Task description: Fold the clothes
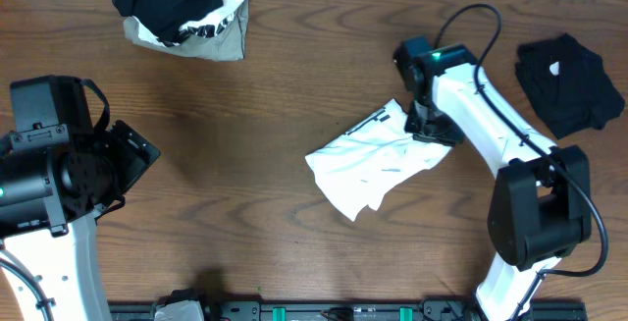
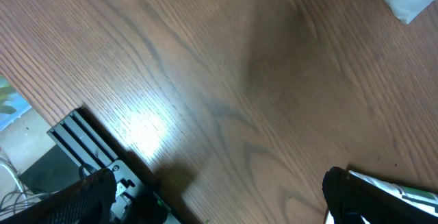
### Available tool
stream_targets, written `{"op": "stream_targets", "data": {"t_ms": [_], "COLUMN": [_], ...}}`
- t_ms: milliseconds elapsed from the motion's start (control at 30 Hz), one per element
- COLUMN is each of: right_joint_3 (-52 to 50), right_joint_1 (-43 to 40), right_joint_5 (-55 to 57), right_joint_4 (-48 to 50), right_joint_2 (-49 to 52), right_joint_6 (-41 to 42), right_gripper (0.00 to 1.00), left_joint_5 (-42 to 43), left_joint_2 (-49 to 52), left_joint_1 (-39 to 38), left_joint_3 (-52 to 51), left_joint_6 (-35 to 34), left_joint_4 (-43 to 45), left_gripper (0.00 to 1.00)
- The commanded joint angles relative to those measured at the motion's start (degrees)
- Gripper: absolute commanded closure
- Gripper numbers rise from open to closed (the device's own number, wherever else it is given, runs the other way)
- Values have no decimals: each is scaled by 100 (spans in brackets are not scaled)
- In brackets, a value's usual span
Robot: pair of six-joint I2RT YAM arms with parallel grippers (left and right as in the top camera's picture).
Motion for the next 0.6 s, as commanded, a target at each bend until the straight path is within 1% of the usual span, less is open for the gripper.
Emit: {"op": "stream_targets", "data": {"t_ms": [0, 100, 200, 300, 367, 433, 467, 567], "right_joint_3": [76, 76, 76, 76, 76, 76, 76, 33], "right_joint_1": [-144, -142, -140, -133, -85, 0, 55, 341], "right_joint_5": [17, -9, -503, -1193, -1871, -2643, -2879, -2983], "right_joint_4": [-330, -627, -575, -286, -35, 138, 144, 63], "right_joint_2": [-116, -120, -208, -446, -658, -820, -861, -866], "right_joint_6": [133, 140, 42, -402, -981, -1552, -1714, -1598], "right_gripper": [65, 62, 62, 61, 60, 57, 57, 56], "left_joint_5": [-92, -92, -92, -92, -92, -92, -92, -92], "left_joint_2": [17, 17, 17, 17, 17, 17, 17, 17], "left_joint_1": [35, 35, 35, 35, 35, 35, 35, 35], "left_joint_3": [-35, -35, -35, -35, -35, -35, -35, -35], "left_joint_6": [98, 98, 98, 101, 101, 101, 101, 98], "left_joint_4": [-7, -7, -7, -9, -11, -9, -9, -7], "left_gripper": [2, 2, 2, 2, 2, 2, 2, 2]}}
